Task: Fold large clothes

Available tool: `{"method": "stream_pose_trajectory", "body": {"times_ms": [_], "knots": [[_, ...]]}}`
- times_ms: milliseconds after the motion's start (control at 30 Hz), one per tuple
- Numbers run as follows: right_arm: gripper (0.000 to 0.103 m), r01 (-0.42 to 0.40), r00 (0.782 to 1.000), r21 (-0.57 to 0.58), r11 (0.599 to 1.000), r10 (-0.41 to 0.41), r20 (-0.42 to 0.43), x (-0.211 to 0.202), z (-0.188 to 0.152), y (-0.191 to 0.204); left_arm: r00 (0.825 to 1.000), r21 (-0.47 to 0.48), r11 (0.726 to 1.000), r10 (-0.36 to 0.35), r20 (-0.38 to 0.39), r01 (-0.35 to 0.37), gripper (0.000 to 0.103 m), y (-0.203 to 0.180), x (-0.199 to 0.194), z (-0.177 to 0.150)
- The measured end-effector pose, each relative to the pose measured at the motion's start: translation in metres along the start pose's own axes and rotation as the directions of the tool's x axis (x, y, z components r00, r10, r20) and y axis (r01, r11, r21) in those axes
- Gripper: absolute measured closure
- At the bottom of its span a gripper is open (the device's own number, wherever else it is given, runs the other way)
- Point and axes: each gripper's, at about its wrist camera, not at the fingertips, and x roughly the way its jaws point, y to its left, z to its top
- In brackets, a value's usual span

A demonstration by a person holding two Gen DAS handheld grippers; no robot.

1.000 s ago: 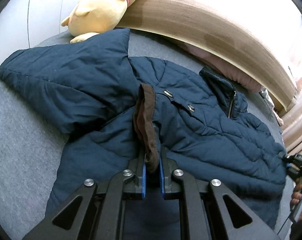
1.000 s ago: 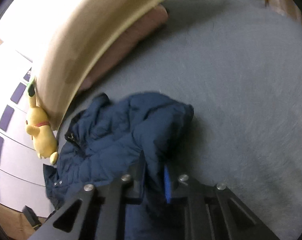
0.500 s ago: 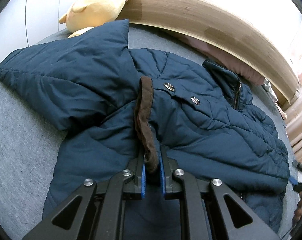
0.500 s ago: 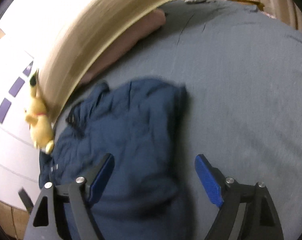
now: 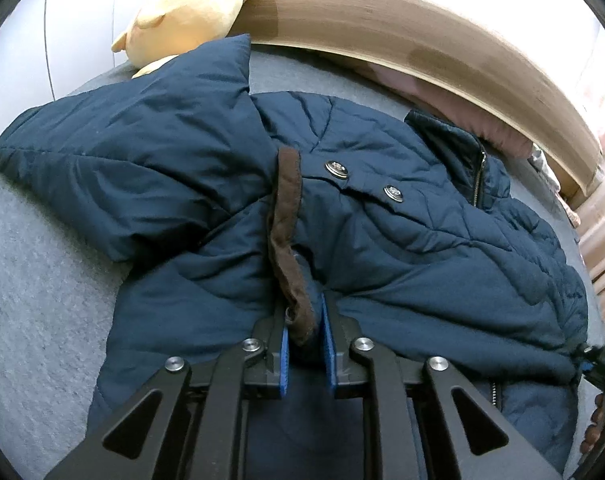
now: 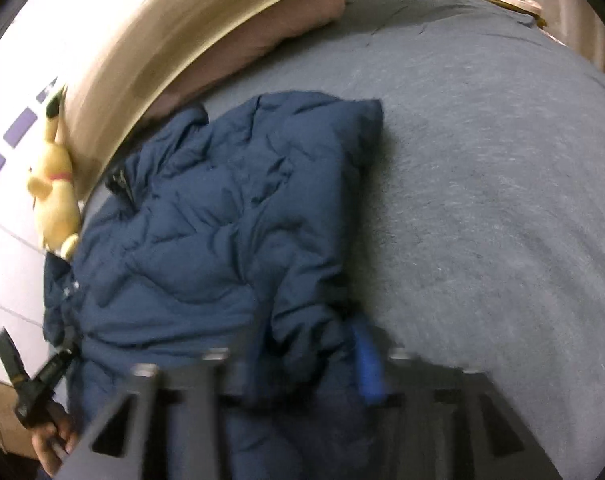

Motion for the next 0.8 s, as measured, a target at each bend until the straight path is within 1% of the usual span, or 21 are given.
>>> {"method": "stream_pose_trajectory", "body": {"times_ms": [33, 67, 100, 133, 167, 200, 233, 300, 333, 367, 433, 467, 500, 533, 567, 600, 633, 667, 733, 800], "knots": [[0.024, 0.010, 1.000, 0.004, 1.000, -0.010, 0.020, -0.011, 0.000, -0.002, 1.000, 0.009, 1.000, 0.003, 0.003, -0.003, 0.084, -0.001, -0.002, 0.000], [0.024, 0.039, 0.998, -0.005, 0.999, -0.038, 0.058, -0.026, 0.000, 0.000, 1.000, 0.018, 1.000, 0.004, 0.001, -0.004, 0.082, -0.001, -0.006, 0.001], [0.024, 0.048, 0.996, -0.014, 0.999, -0.047, 0.078, -0.035, -0.001, 0.001, 1.000, 0.015, 1.000, -0.003, -0.001, 0.003, 0.075, 0.000, -0.011, 0.002], [0.024, 0.056, 0.992, -0.026, 0.998, -0.052, 0.116, -0.050, -0.001, 0.006, 1.000, 0.007, 1.000, -0.018, -0.002, 0.018, 0.064, 0.002, -0.017, 0.003], [0.024, 0.055, 0.989, -0.033, 0.998, -0.050, 0.141, -0.059, 0.001, 0.009, 0.999, -0.005, 0.999, -0.045, 0.002, 0.045, 0.056, 0.005, -0.026, 0.004], [0.024, 0.050, 0.987, -0.041, 0.998, -0.043, 0.156, -0.063, 0.001, 0.018, 0.997, -0.015, 0.997, -0.069, 0.017, 0.069, 0.041, 0.010, -0.037, 0.004], [0.024, 0.035, 0.985, -0.057, 0.998, -0.025, 0.172, -0.072, 0.000, 0.027, 0.995, -0.025, 0.996, -0.087, 0.043, 0.089, 0.033, 0.016, -0.049, 0.004], [0.024, 0.011, 0.982, -0.099, 0.995, 0.008, 0.191, -0.078, -0.004, 0.050, 0.987, -0.043, 0.992, -0.117, 0.110, 0.122, 0.028, 0.033, -0.078, 0.006], [0.024, 0.001, 0.979, -0.142, 0.990, 0.028, 0.201, -0.083, -0.009, 0.065, 0.983, -0.059, 0.989, -0.128, 0.135, 0.137, 0.026, 0.045, -0.089, 0.008], [0.024, -0.010, 0.979, -0.176, 0.984, 0.045, 0.200, -0.083, -0.012, 0.077, 0.979, -0.092, 0.985, -0.130, 0.155, 0.146, 0.026, 0.061, -0.099, 0.011], [0.024, -0.035, 0.982, -0.231, 0.972, 0.076, 0.173, -0.070, -0.016, 0.103, 0.974, -0.160, 0.973, -0.134, 0.183, 0.164, 0.026, 0.091, -0.110, 0.016], [0.024, -0.041, 0.985, -0.245, 0.969, 0.080, 0.153, -0.060, -0.016, 0.111, 0.973, -0.196, 0.966, -0.131, 0.192, 0.168, 0.026, 0.109, -0.113, 0.019], [0.024, -0.031, 0.988, -0.250, 0.968, 0.067, 0.138, -0.047, -0.017, 0.117, 0.973, -0.228, 0.961, -0.114, 0.200, 0.159, 0.026, 0.127, -0.115, 0.023], [0.024, -0.006, 0.992, -0.248, 0.969, 0.037, 0.122, -0.031, -0.017, 0.118, 0.974, -0.267, 0.952, -0.092, 0.206, 0.146, 0.026, 0.146, -0.116, 0.026], [0.024, 0.022, 0.996, -0.233, 0.972, -0.001, 0.089, -0.015, -0.016, 0.113, 0.975, -0.309, 0.940, -0.080, 0.208, 0.143, 0.026, 0.163, -0.115, 0.029], [0.024, 0.033, 0.999, -0.217, 0.976, -0.023, 0.048, -0.002, -0.015, 0.109, 0.975, -0.351, 0.924, -0.079, 0.208, 0.150, 0.026, 0.181, -0.112, 0.031], [0.024, 0.037, 0.998, -0.181, 0.983, -0.044, -0.034, 0.018, -0.015, 0.101, 0.976, -0.389, 0.908, -0.080, 0.203, 0.156, 0.026, 0.197, -0.109, 0.034], [0.024, 0.045, 0.998, -0.161, 0.986, -0.053, -0.046, 0.025, -0.015, 0.096, 0.978, -0.431, 0.889, -0.073, 0.197, 0.153, 0.026, 0.214, -0.105, 0.037], [0.024, 0.040, 0.999, -0.154, 0.987, -0.039, 0.006, 0.012, -0.016, 0.095, 0.980, -0.507, 0.849, -0.061, 0.188, 0.150, 0.026, 0.252, -0.094, 0.045], [0.024, 0.023, 0.999, -0.162, 0.987, -0.017, 0.039, -0.001, -0.017, 0.097, 0.983, -0.565, 0.814, -0.033, 0.181, 0.131, 0.026, 0.278, -0.085, 0.054]]}}
